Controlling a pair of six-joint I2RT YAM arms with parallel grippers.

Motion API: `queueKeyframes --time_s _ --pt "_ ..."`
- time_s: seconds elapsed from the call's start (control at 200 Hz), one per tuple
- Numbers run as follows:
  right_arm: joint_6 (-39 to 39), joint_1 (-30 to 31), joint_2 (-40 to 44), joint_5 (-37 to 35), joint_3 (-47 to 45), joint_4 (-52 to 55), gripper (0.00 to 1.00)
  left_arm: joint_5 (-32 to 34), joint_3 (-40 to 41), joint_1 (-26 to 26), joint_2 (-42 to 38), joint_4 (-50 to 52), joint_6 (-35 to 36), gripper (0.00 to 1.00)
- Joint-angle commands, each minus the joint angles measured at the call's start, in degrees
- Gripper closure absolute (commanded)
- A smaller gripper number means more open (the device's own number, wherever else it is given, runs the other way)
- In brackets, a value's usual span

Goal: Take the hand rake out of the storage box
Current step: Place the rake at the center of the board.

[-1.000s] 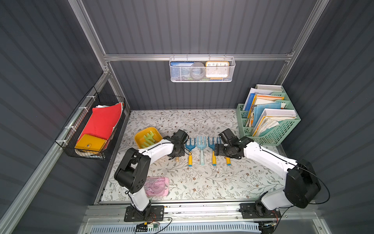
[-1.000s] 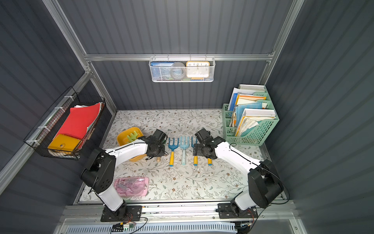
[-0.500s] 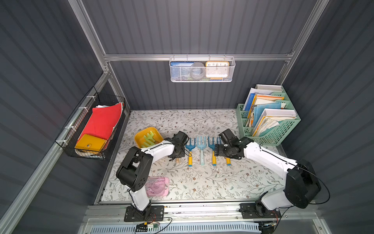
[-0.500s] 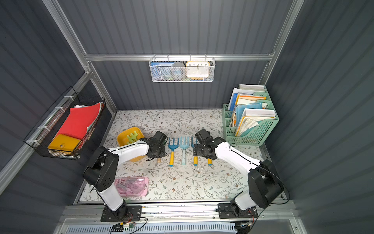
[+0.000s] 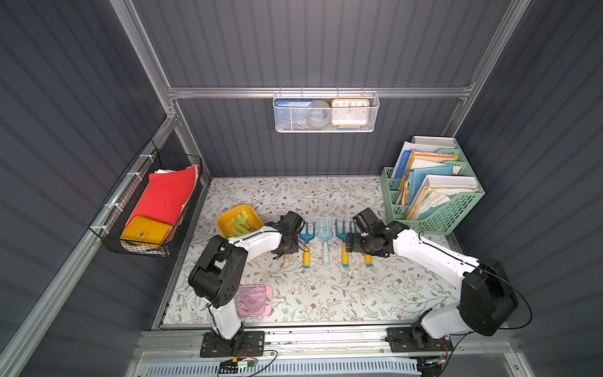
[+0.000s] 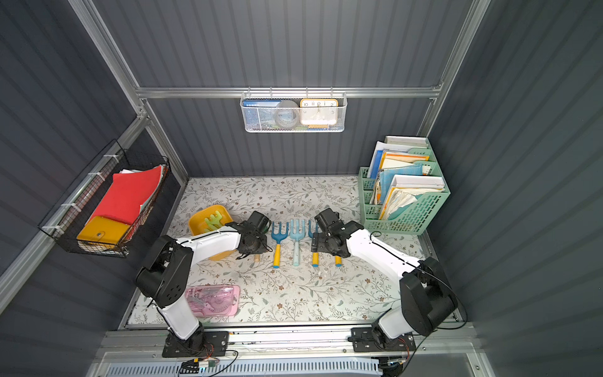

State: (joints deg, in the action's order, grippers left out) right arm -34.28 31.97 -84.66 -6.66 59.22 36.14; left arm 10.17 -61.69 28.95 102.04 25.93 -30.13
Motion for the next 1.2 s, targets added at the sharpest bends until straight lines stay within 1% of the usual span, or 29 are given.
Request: queueKeyframes --time_s 0.0,0.21,0.285,0.41,0.485,0.635,0.775,0.895,1.001,1.196 --pt "-0.73 -0.16 1.17 -0.38 -0.89 0.16 0.04 -1.12 -0.22 0.14 0.98 2.07 0.16 0.73" --pt "-0.9 -0.14 1.65 -0.11 -1.3 0.2 0.04 -1.21 -2.17 0.13 -0.73 4.05 -0.26 0.63" --pt "-0.94 -0.15 1.73 -0.06 -1.39 0.14 0.04 -0.97 -4.08 0.14 -1.59 5.0 -0.19 0.59" --pt "-0.89 -0.12 1.78 0.13 -1.31 0.16 0.04 -0.79 -8.0 0.14 -3.04 7.02 -0.35 0.55" --pt "-0.92 -0.15 1.78 0.11 -1.22 0.1 0.04 0.15 -10.79 0.06 -3.79 8.34 -0.54 0.54" --pt "-0.79 -0.12 1.7 0.47 -1.13 0.22 0.04 4.5 -16.06 -0.76 -4.01 11.25 -1.83 0.51" --pt "-0.7 -0.15 1.52 0.72 -1.13 0.18 0.04 5.58 -18.65 -4.08 -3.95 12.12 -3.24 0.51" --pt "-0.61 -0.12 1.43 0.67 -0.97 0.33 0.04 4.36 -18.43 -9.41 -4.52 11.52 -4.51 0.5" --pt "-0.6 -0.04 1.43 0.65 -0.95 0.28 0.04 4.78 -17.64 -13.58 -4.57 11.42 -5.35 0.5" --pt "-0.59 -0.01 0.91 0.85 -0.95 0.06 0.04 5.61 -15.9 -16.7 -2.86 10.48 -5.99 0.5"
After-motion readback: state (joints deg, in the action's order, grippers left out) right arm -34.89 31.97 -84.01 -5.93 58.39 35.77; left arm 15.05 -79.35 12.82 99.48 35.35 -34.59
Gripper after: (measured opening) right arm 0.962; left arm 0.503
